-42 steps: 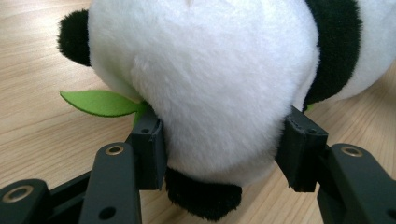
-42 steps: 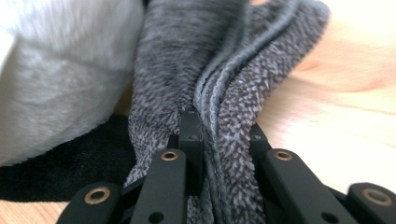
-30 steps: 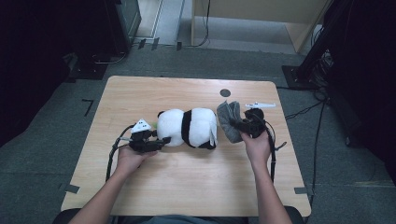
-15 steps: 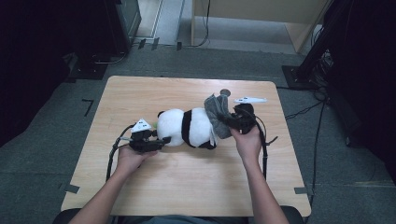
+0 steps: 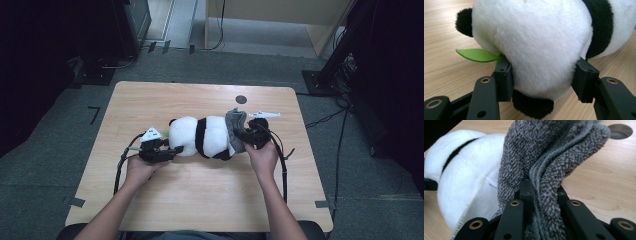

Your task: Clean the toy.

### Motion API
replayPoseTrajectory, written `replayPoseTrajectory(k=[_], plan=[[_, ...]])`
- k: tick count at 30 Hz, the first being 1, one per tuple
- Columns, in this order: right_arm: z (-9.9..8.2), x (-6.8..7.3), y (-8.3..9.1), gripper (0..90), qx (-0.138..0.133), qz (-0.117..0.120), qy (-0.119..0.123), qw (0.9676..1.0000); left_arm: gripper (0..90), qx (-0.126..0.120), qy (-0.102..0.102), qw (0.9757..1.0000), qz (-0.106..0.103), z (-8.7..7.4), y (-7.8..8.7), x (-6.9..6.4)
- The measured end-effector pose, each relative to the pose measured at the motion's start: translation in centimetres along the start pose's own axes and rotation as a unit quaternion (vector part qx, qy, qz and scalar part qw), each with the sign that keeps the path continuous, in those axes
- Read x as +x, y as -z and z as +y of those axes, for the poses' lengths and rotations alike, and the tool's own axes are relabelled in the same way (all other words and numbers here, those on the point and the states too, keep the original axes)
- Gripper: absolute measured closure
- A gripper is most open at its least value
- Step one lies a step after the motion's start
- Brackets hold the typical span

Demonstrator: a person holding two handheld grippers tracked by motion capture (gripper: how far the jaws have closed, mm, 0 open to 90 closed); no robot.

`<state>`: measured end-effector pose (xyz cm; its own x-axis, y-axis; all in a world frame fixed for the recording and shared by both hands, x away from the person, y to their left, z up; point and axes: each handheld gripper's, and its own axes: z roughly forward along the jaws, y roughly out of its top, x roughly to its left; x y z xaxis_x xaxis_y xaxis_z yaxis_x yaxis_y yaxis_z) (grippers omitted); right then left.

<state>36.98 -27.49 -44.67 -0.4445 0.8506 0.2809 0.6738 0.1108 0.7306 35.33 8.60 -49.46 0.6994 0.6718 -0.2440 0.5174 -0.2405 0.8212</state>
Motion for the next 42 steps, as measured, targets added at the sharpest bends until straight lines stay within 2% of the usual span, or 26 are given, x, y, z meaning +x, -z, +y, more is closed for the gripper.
replayPoseTrajectory(k=[2,7,12,16,18,20,22,24,27,30,32,34,37,42], plan=[[-0.4,-0.2,-0.3,77.5,0.001,0.0,-0.004,1.0,43.3,0.0,0.001,1.0,-0.001,0.0,0.0,0.0],[-1.3,-0.5,-1.3,77.6,0.023,0.0,-0.015,0.9996,43.4,0.0,0.004,1.0,-0.001,0.0,0.0,0.1],[-2.1,-0.5,-3.0,77.6,0.069,-0.006,-0.018,0.9974,43.4,0.001,0.004,1.0,-0.001,0.0,0.1,0.2],[-2.4,-0.8,-3.9,77.4,0.091,0.0,-0.023,0.9955,43.4,0.0,0.003,1.0,-0.002,0.0,0.1,0.3],[-2.7,-0.9,-4.4,77.3,0.112,-0.009,-0.017,0.9935,43.4,0.001,0.003,1.0,-0.003,0.1,0.1,0.3],[-2.8,-1.1,-4.5,77.3,0.114,-0.007,-0.017,0.9933,43.4,0.002,0.004,1.0,-0.002,0.1,0.2,0.3],[-2.5,-1.2,-4.1,77.4,0.118,-0.023,-0.012,0.9927,43.4,0.003,0.008,1.0,-0.003,0.2,0.2,0.3],[-2.3,-1.5,-3.7,77.5,0.11,-0.037,-0.01,0.9932,43.6,0.004,0.011,0.9999,-0.002,0.3,0.2,0.3],[-1.6,-1.9,-2.4,77.5,0.079,-0.047,-0.018,0.9956,44.3,0.004,0.014,0.9999,0.001,0.5,0.2,0.1],[-0.7,-1.7,-0.9,77.5,0.054,-0.06,-0.006,0.9968,44.5,0.004,0.011,0.9999,0.003,0.5,0.3,0.0],[0.3,-1.4,0.6,77.5,0.026,-0.066,0.005,0.9975,44.6,0.004,0.01,0.9999,0.004,0.5,0.3,0.0],[1.1,-1.0,1.9,77.5,0.001,-0.061,0.009,0.9981,44.6,0.004,0.008,0.9999,0.005,0.5,0.3,0.0],[2.2,0.1,3.2,77.5,-0.021,-0.05,0.022,0.9983,44.7,0.003,0.005,1.0,0.006,0.5,0.3,0.0],[4.1,3.5,4.3,77.5,-0.046,-0.015,0.058,0.9972,44.8,0.0,0.009,0.9999,0.008,0.6,0.4,-0.1]])
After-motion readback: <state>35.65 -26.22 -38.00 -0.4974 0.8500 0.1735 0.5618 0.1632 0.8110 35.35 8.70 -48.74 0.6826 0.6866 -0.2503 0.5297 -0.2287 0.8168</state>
